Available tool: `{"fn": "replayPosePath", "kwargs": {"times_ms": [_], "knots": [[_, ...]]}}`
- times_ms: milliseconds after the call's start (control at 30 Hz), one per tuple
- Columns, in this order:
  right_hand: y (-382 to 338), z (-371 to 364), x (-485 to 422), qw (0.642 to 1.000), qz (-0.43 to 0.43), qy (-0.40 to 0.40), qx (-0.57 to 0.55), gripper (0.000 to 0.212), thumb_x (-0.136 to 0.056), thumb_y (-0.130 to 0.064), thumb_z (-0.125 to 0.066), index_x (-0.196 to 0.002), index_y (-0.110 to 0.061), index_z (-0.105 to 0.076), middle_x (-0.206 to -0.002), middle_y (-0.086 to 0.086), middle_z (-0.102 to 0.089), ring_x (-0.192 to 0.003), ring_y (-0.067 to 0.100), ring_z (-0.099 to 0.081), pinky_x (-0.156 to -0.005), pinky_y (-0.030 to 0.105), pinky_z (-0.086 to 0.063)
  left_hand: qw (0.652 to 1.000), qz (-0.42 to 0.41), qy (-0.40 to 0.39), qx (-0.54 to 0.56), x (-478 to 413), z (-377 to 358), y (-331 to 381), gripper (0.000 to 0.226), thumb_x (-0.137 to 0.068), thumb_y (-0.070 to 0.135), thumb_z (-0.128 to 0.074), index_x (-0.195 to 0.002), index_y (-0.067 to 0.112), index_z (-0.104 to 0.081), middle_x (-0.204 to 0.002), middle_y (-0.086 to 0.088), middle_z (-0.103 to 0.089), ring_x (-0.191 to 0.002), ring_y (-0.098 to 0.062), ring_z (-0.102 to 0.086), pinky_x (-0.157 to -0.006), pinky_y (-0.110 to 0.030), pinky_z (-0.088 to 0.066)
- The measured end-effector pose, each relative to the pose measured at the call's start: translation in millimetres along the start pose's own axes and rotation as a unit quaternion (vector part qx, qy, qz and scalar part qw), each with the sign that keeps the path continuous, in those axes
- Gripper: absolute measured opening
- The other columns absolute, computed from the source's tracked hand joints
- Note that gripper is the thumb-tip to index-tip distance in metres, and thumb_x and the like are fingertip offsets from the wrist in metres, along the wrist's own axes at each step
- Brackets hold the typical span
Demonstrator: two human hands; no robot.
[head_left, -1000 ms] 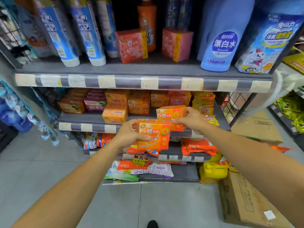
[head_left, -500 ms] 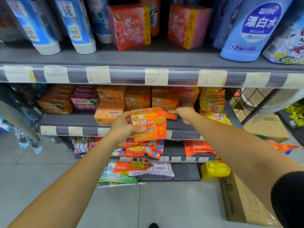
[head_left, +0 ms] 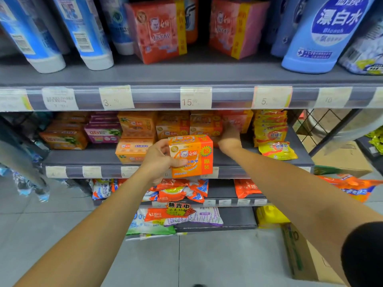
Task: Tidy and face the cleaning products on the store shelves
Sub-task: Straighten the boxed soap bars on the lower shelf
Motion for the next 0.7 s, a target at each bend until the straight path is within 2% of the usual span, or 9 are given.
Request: {"fn": "replayPosePath", "kwargs": {"times_ms": [67, 133, 200, 267, 333, 400, 500, 567, 700], "knots": [[6.1, 6.6, 4.4, 0.996, 0.001, -0.021, 0.087, 0.032, -0.090, -0.028, -0.061, -0.116, -0.010, -0.058, -0.114, 0.012, -0.065, -0.101, 0.030, -0.063, -0.079, 0.031, -0.050, 1.000, 0.001, -0.001, -0.002, -6.3, -4.8, -1.3, 0.070, -0.066, -0.013, -0.079, -0.126, 0.011, -0.055, -0.116, -0.012, -0.068, -0.105, -0.029, -0.068, -0.086, -0.050, -0.057], [16.6, 14.6, 14.0, 0.997, -0.004, -0.014, 0.073, 0.020, -0.091, -0.015, -0.056, -0.106, -0.005, -0.063, -0.108, 0.015, -0.067, -0.096, 0.032, -0.063, -0.068, 0.029, -0.045, 1.000, 0.001, 0.003, -0.009, -14.6, -10.2, -1.7, 0.069, -0.066, -0.011, -0.080, -0.126, 0.010, -0.054, -0.117, -0.011, -0.068, -0.105, -0.028, -0.068, -0.086, -0.048, -0.057], [32.6, 17.9, 27.2, 0.997, -0.038, -0.021, -0.064, 0.021, -0.089, 0.000, -0.053, -0.106, -0.001, -0.064, -0.111, 0.019, -0.065, -0.101, 0.035, -0.061, -0.078, 0.035, -0.050, 1.000, -0.004, 0.014, -0.018, -24.0, -17.0, -1.6, 0.064, -0.066, -0.010, -0.081, -0.121, 0.011, -0.054, -0.115, -0.009, -0.069, -0.105, -0.027, -0.068, -0.085, -0.047, -0.057], [42.8, 17.4, 45.0, 0.977, -0.063, -0.057, -0.196, 0.031, -0.086, 0.010, -0.050, -0.114, 0.002, -0.060, -0.116, 0.023, -0.062, -0.106, 0.034, -0.060, -0.091, 0.040, -0.050, 0.999, -0.012, 0.026, -0.013, -33.0, -26.3, -3.0, 0.060, -0.067, -0.010, -0.081, -0.118, 0.010, -0.056, -0.107, -0.005, -0.071, -0.102, -0.026, -0.069, -0.078, -0.041, -0.058], [39.4, 13.7, 64.0, 0.962, -0.038, -0.112, -0.244, 0.047, -0.081, 0.015, -0.052, -0.126, -0.001, -0.053, -0.123, 0.019, -0.060, -0.109, 0.026, -0.059, -0.090, 0.034, -0.050, 0.999, -0.028, 0.033, -0.012, -39.9, -36.7, -6.5, 0.059, -0.067, -0.010, -0.081, -0.117, 0.009, -0.058, -0.100, -0.002, -0.072, -0.099, -0.024, -0.070, -0.074, -0.036, -0.059], [30.1, 10.2, 79.2, 0.953, 0.001, -0.160, -0.256, 0.060, -0.077, 0.012, -0.058, -0.131, -0.012, -0.051, -0.123, 0.006, -0.064, -0.111, 0.018, -0.061, -0.090, 0.031, -0.050, 0.998, -0.049, 0.034, -0.021, -45.0, -46.6, -13.0, 0.057, -0.068, -0.011, -0.080, -0.114, 0.014, -0.059, -0.098, 0.000, -0.072, -0.095, -0.020, -0.071, -0.077, -0.039, -0.059], [26.0, 10.5, 86.7, 0.958, 0.035, -0.162, -0.234, 0.055, -0.080, 0.002, -0.062, -0.128, -0.024, -0.055, -0.113, -0.002, -0.069, -0.103, 0.014, -0.064, -0.086, 0.029, -0.049, 0.996, -0.065, 0.049, -0.047, -50.5, -55.9, -22.9, 0.054, -0.070, -0.010, -0.079, -0.112, 0.018, -0.059, -0.097, 0.004, -0.071, -0.091, -0.014, -0.070, -0.080, -0.039, -0.058], [25.7, 11.2, 85.1, 0.976, 0.060, -0.132, -0.160, 0.050, -0.088, -0.009, -0.062, -0.134, -0.023, -0.052, -0.119, -0.002, -0.067, -0.106, 0.014, -0.061, -0.083, 0.026, -0.046, 0.993, -0.073, 0.061, -0.068, -53.5, -56.4, -27.8, 0.053, -0.074, -0.007, -0.078, -0.119, 0.013, -0.059, -0.099, 0.004, -0.071, -0.095, -0.015, -0.069, -0.083, -0.036, -0.057], [28.2, 3.6, 81.7, 0.985, 0.055, -0.128, -0.098, 0.057, -0.095, -0.020, -0.056, -0.148, -0.020, -0.035, -0.136, 0.002, -0.057, -0.121, 0.021, -0.054, -0.097, 0.032, -0.045, 0.990, -0.080, 0.088, -0.079, -55.7, -51.5, -32.2, 0.035, -0.082, -0.001, -0.074, -0.111, 0.015, -0.065, -0.095, 0.010, -0.069, -0.094, -0.009, -0.067, -0.086, -0.031, -0.056]]}}
Point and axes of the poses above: each hand's wrist, its own x-axis away from the middle knuckle, its own z-axis out of the back of the hand, y = z × x, the point moved 5 cm from there along -x, towards the middle knuckle
